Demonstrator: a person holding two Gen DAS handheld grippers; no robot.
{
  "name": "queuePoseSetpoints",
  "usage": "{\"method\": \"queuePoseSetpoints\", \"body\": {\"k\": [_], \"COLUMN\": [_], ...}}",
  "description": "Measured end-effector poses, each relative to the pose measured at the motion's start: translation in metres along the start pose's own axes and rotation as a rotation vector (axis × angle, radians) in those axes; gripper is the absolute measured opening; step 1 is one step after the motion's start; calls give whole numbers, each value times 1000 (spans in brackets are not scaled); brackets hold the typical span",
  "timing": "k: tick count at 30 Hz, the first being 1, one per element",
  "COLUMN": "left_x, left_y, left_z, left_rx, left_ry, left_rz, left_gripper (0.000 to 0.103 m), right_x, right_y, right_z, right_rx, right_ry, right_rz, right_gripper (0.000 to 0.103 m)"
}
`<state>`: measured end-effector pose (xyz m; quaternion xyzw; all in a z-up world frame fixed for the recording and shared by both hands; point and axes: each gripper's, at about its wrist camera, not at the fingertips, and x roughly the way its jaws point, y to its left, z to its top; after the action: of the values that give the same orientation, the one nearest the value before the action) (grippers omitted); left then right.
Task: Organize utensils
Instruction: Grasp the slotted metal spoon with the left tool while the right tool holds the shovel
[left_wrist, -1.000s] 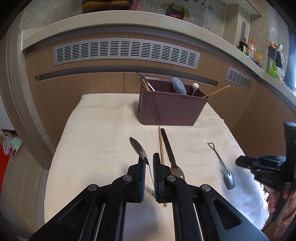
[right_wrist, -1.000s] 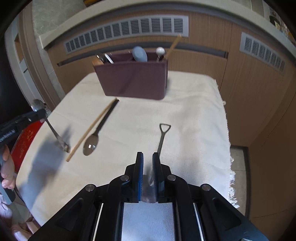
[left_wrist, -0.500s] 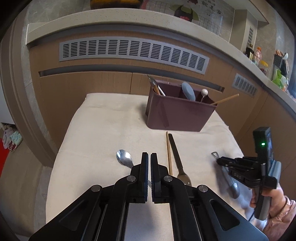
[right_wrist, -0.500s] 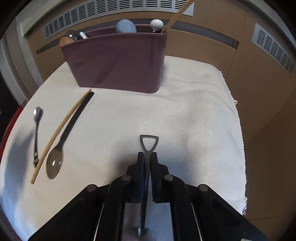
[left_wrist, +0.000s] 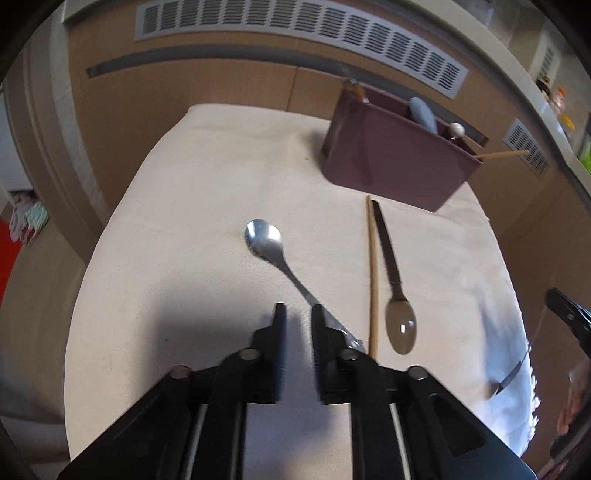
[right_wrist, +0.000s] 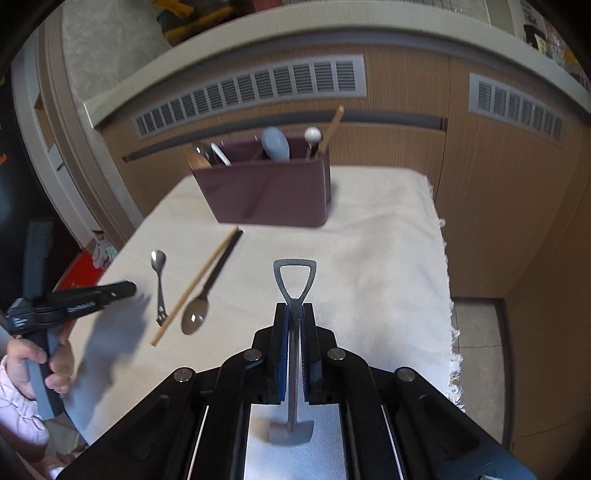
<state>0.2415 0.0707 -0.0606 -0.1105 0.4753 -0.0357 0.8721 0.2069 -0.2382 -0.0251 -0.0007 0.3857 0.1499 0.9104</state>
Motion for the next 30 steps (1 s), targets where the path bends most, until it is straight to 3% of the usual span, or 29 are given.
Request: {"method": "queuePoseSetpoints", "body": {"k": [1, 2, 3, 13, 16, 17, 18, 21, 30], "left_x": [3, 5, 7, 66, 73, 73, 73, 58, -42], "left_y": [3, 6, 8, 1, -14, -18, -22, -28, -59], "left_z": [3, 6, 10, 59, 59, 58, 56, 44, 9], "left_rx": [-17, -35, -50, -128, -59, -32, -1, 37, 190], "left_ry": [7, 11, 9, 106, 62, 43, 24, -35, -300], "left_rz": [11, 26, 39, 161, 199, 219, 234, 179, 83], "left_gripper": [37, 51, 57, 58, 54, 37, 29, 29, 29], "right_x": [-4, -4, -4, 1, 0, 0, -1, -5, -25], "right_y": [2, 3, 4, 4, 5, 5, 5, 7, 19], "right_z": [1, 3, 3, 6, 8, 8, 9, 10, 13], "right_rx": [-1, -1, 0, -13, -20, -19, -19, -19, -49], "right_ry": [-19, -27, -33, -48, -58, -62, -65, -78, -128], "right_rz": [8, 16, 27, 48, 43, 43, 44, 47, 21], "right_gripper": [5, 5, 5, 5, 5, 5, 5, 5, 4]}}
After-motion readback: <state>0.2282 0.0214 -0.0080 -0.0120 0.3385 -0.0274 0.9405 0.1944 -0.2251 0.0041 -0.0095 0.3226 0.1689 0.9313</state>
